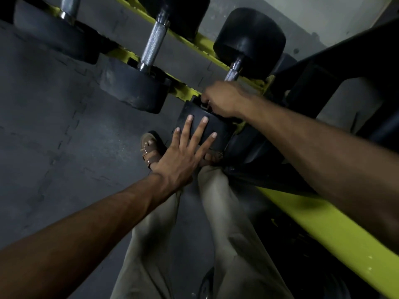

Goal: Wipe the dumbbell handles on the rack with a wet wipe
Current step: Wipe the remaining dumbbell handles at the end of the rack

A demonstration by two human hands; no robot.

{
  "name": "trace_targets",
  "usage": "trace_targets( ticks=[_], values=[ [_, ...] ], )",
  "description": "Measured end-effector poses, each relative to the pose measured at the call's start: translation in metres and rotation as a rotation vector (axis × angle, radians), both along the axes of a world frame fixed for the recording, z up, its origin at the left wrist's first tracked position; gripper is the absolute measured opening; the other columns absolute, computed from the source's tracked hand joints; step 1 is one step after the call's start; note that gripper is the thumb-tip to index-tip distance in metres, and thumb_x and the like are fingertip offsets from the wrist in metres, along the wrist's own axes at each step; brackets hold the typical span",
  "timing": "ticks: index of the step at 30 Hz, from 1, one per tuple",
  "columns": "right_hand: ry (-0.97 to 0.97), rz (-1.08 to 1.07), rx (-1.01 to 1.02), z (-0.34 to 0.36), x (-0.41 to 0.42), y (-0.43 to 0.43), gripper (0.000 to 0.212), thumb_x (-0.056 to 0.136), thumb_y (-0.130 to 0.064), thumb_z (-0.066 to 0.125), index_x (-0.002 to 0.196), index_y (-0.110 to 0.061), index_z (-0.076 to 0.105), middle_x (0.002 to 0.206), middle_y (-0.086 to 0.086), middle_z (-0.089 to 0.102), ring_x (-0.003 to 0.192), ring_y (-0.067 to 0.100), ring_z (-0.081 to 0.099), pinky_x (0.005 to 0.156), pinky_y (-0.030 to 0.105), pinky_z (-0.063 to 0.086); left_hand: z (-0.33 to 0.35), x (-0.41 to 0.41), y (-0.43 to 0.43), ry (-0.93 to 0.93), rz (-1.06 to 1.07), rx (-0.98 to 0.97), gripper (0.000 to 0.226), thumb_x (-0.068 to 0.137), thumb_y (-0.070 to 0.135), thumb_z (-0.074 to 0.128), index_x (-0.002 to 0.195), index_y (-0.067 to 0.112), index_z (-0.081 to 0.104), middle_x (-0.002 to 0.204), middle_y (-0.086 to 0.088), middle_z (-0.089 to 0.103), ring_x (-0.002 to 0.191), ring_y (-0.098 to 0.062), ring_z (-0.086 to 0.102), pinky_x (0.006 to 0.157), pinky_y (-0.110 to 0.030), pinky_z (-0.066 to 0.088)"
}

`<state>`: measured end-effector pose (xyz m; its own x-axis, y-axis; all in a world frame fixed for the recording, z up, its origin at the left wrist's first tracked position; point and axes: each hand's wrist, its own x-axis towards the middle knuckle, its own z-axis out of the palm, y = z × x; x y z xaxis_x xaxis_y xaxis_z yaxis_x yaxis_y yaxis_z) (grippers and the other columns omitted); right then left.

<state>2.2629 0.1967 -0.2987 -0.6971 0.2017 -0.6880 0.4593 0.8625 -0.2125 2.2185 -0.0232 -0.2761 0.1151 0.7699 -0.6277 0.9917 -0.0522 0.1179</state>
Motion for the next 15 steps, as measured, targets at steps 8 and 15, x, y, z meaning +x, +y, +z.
trace_targets(
  ticks=[8, 15],
  values=[
    [0.578, -0.819, 0.002, -0.036, 0.059, -0.037, 0.007, 0.089, -0.017, 0.069, 0.093, -0.02, 0.063, 0.098, 0.001, 0.062, 0.082, 0.02, 0.063, 0.069, 0.032, 0.052, -0.006, 0.003, -0.005, -0.006, 0.028, 0.026, 0.123, 0.092, 0.046, 0.064, 0.157, 0.014, -0.035, 0.157, -0.029, -0.044, 0.151, -0.059, -0.02, 0.125, -0.065, 0.018],
    [0.629, -1.644, -0.315, -0.059, 0.051, -0.038, 0.016, 0.094, -0.021, 0.068, 0.091, -0.018, 0.053, 0.082, -0.003, 0.06, 0.072, 0.011, 0.058, 0.069, 0.038, 0.054, -0.007, 0.006, -0.005, 0.033, 0.028, 0.015, 0.138, 0.083, 0.053, 0.074, 0.157, 0.014, -0.036, 0.158, -0.03, -0.042, 0.151, -0.059, -0.02, 0.125, -0.065, 0.018]
  ],
)
